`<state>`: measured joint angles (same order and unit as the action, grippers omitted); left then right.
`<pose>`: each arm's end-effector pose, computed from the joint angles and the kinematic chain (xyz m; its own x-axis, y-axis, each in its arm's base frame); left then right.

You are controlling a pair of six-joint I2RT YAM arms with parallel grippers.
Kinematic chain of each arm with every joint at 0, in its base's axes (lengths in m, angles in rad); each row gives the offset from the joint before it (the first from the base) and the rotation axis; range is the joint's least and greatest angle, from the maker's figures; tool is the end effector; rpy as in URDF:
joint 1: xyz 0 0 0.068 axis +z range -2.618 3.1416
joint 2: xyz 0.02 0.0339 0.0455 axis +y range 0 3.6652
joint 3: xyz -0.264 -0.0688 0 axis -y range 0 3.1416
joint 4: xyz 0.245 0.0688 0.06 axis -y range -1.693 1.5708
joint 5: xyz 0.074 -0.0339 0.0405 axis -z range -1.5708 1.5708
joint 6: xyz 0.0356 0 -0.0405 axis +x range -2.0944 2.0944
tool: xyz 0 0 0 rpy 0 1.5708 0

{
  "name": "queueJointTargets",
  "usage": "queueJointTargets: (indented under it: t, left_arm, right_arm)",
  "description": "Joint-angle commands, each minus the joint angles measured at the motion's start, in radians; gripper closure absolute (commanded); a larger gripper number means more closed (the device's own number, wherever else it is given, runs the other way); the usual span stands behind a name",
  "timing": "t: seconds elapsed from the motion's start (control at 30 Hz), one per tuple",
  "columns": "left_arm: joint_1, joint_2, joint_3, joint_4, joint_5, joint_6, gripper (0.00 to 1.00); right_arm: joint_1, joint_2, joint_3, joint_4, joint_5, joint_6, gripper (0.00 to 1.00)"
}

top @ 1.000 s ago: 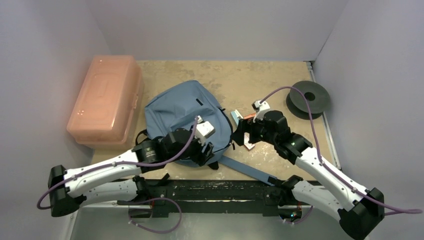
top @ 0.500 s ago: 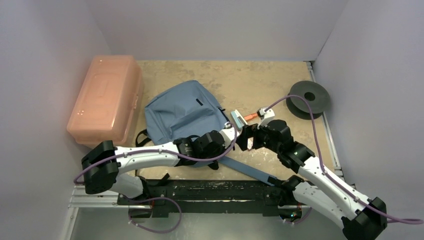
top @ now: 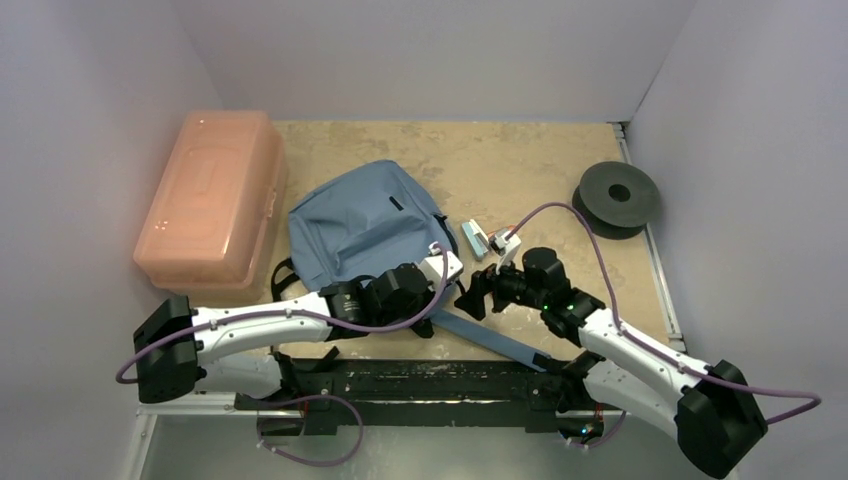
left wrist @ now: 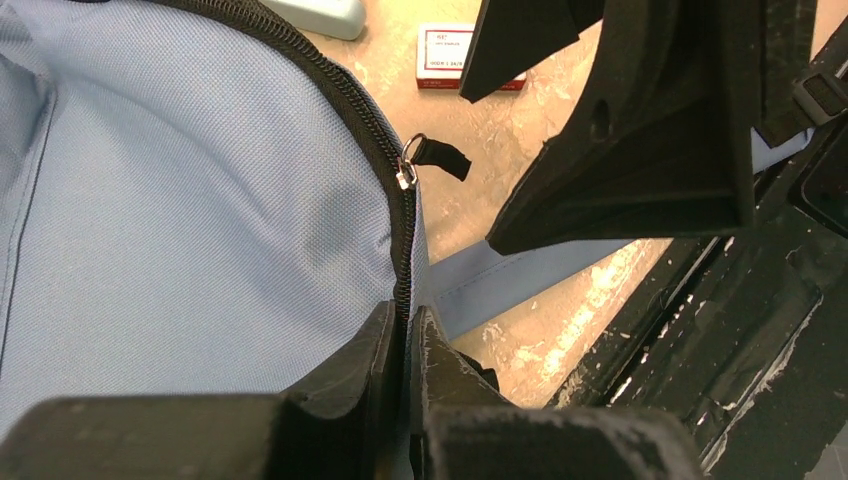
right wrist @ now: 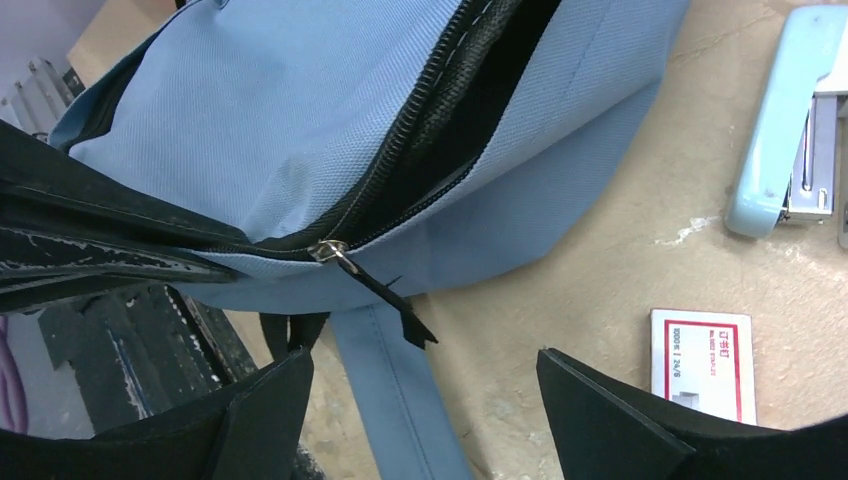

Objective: Pack the student bag
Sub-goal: Zip the student bag at the center of the board.

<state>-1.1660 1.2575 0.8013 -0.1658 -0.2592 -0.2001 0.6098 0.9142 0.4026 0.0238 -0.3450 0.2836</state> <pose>0.1160 -0.2475 0.2474 -0.3852 0.4112 -0.8262 0.7447 0.6672 -0.0152 0.1544 0.1226 0.2046 -0.5882 -0.0897 -0.8037 -0.6450 0.6515 0.3994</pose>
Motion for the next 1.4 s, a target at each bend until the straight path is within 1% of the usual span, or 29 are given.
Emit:
queueJointTargets:
  t: [0.0,0.03,0.07,0.13,0.23,0.3,0.47,0.5,0.67,0.7,0.73,0.8,0.83,0.87,0.97,1.0,1.03,1.07,1.1,1.13,1.27,1.37]
  left_arm:
    - [0.006,-0.059,-0.018,0.039,-0.027,-0.004,1.00]
    - [0.006,-0.063,-0.020,0.039,-0.024,-0.004,1.00]
    - [0.006,-0.067,-0.024,0.042,-0.021,-0.006,1.00]
    - [0.006,-0.072,-0.029,0.050,-0.011,-0.007,1.00]
    - [0.006,-0.076,-0.028,0.051,-0.005,-0.010,1.00]
    - [0.006,-0.083,-0.032,0.053,-0.004,-0.012,1.00]
    - [0.006,-0.097,-0.042,0.056,-0.008,-0.012,1.00]
    - [0.006,-0.099,-0.042,0.055,-0.008,-0.011,1.00]
    - [0.006,-0.101,-0.051,0.055,-0.004,-0.008,1.00]
    - [0.006,-0.099,-0.052,0.056,-0.003,-0.006,1.00]
    - [0.006,-0.098,-0.054,0.058,-0.002,-0.005,1.00]
    - [0.006,-0.096,-0.057,0.066,0.002,-0.003,1.00]
    - [0.006,-0.095,-0.059,0.069,0.005,-0.003,1.00]
    - [0.006,-0.095,-0.058,0.069,0.006,-0.001,1.00]
    - [0.006,-0.096,-0.054,0.065,0.006,-0.003,1.00]
    - [0.006,-0.097,-0.054,0.063,0.006,-0.003,1.00]
    - [0.006,-0.100,-0.055,0.061,0.006,-0.004,1.00]
    - [0.006,-0.102,-0.055,0.058,0.005,-0.003,1.00]
    - [0.006,-0.103,-0.056,0.053,0.004,-0.003,1.00]
    - [0.006,-0.105,-0.057,0.048,0.003,-0.002,1.00]
    - [0.006,-0.111,-0.060,-0.005,0.009,0.009,1.00]
    - [0.006,-0.128,-0.075,-0.067,0.005,0.014,1.00]
  right_arm:
    - [-0.001,0.005,-0.005,0.153,-0.029,-0.068,0.14]
    - [-0.001,0.004,-0.012,0.163,-0.052,-0.077,0.15]
    - [-0.001,0.004,-0.016,0.179,-0.109,-0.087,0.16]
    - [0.000,0.016,-0.005,0.176,-0.128,-0.098,0.20]
    - [0.000,0.052,0.019,0.189,-0.150,-0.132,0.35]
    - [0.001,0.080,0.032,0.190,-0.138,-0.148,0.39]
    - [0.000,0.140,0.054,0.196,-0.150,-0.164,0.57]
    - [-0.001,0.146,0.056,0.196,-0.152,-0.165,0.59]
    - [0.001,0.117,0.074,0.185,-0.132,-0.172,0.72]
    - [0.001,0.107,0.076,0.189,-0.140,-0.170,0.71]
    - [0.001,0.099,0.073,0.199,-0.148,-0.171,0.66]
    - [0.002,0.094,0.061,0.225,-0.152,-0.167,0.47]
    - [0.002,0.102,0.058,0.233,-0.156,-0.166,0.44]
    - [0.001,0.115,0.060,0.235,-0.165,-0.167,0.44]
    - [0.010,0.158,0.071,0.242,-0.172,-0.172,0.48]
    - [0.013,0.166,0.072,0.248,-0.173,-0.174,0.56]
    - [0.014,0.169,0.074,0.254,-0.173,-0.175,0.66]
    - [0.013,0.171,0.079,0.252,-0.171,-0.178,0.79]
    - [0.014,0.172,0.088,0.238,-0.159,-0.180,0.95]
    - [0.013,0.173,0.104,0.204,-0.128,-0.178,1.00]
    - [0.012,0.168,0.191,0.005,0.259,-0.052,1.00]
    - [0.005,0.133,0.219,-0.127,0.600,0.116,1.00]
